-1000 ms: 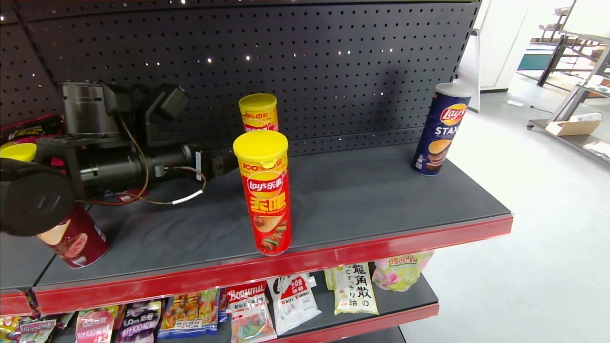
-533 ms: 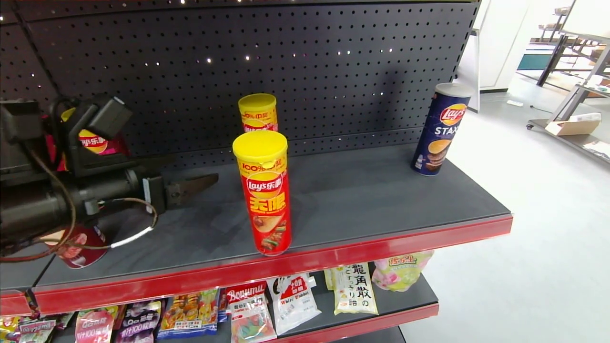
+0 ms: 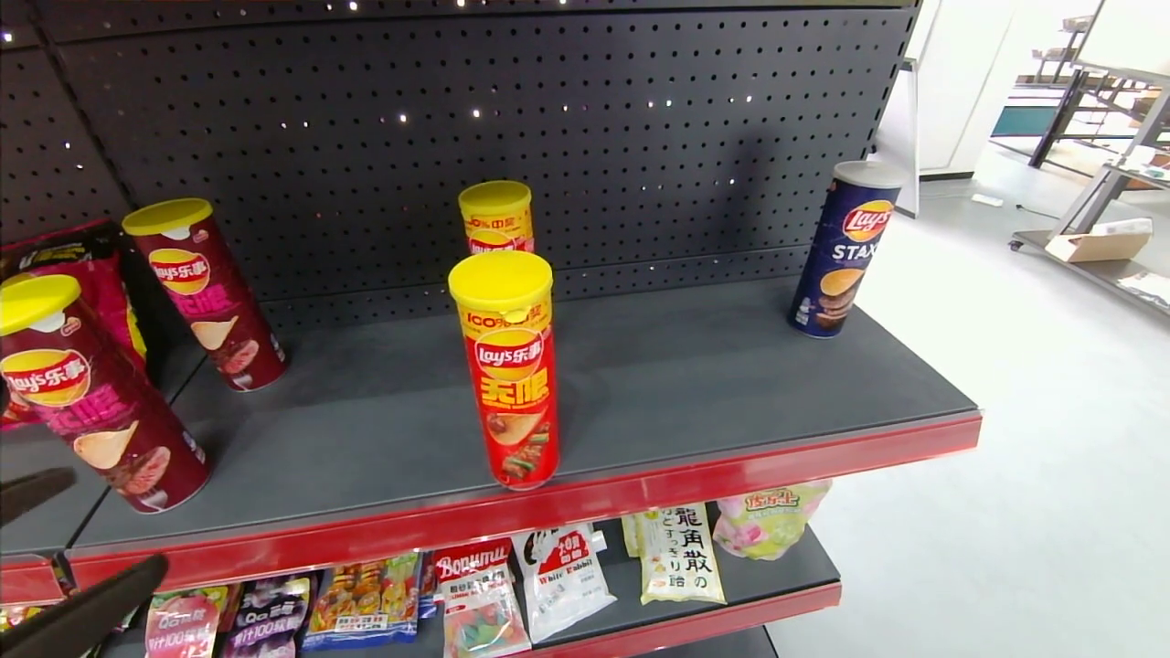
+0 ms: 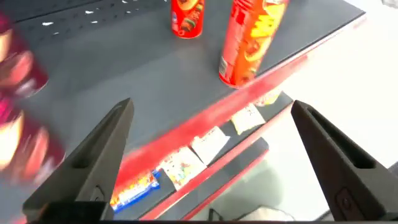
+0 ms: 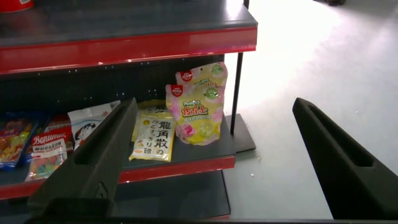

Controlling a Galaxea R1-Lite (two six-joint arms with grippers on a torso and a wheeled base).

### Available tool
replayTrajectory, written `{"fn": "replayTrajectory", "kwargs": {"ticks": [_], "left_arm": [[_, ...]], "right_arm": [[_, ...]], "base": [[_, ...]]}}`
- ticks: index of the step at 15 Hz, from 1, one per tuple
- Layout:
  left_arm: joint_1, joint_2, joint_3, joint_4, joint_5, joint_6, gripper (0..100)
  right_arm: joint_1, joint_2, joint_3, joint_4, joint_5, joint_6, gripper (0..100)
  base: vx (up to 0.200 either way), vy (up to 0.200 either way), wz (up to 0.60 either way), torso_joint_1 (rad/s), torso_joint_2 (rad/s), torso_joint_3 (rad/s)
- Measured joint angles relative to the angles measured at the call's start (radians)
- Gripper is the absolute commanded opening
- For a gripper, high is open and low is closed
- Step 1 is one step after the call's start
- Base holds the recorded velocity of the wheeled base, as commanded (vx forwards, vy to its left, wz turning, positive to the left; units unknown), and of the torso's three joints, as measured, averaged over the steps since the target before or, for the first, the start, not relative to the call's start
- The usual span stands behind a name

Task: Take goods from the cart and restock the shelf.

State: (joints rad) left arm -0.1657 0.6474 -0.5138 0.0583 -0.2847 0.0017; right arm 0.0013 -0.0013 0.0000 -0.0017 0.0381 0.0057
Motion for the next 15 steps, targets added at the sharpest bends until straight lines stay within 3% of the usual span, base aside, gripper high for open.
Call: {"fn": "replayTrajectory", "kwargs": {"ticks": [3, 6, 10, 15], "left_arm": [[0.009, -0.21, 0.053, 0.124, 0.132, -0.017, 100], [0.011, -0.366, 0.072, 0.28, 0.204, -0.021, 100], [0.012, -0.459, 0.058, 0.347, 0.34, -0.021, 100], [0.012, -0.485, 0.081, 0.343, 0.348, -0.017, 100]], "right_arm": [[0.0, 0.0, 0.0, 0.0, 0.0, 0.0, 100], [0.0, 0.0, 0.0, 0.0, 0.0, 0.0, 100], [0.0, 0.0, 0.0, -0.001, 0.001, 0.003, 100], [0.0, 0.0, 0.0, -0.001, 0.0, 0.001, 100]], "base": [[0.0, 0.0, 0.0, 0.0, 0.0, 0.0], [0.0, 0.0, 0.0, 0.0, 0.0, 0.0], [0.0, 0.0, 0.0, 0.0, 0.0, 0.0], [0.0, 0.0, 0.48, 0.0, 0.0, 0.002]]}}
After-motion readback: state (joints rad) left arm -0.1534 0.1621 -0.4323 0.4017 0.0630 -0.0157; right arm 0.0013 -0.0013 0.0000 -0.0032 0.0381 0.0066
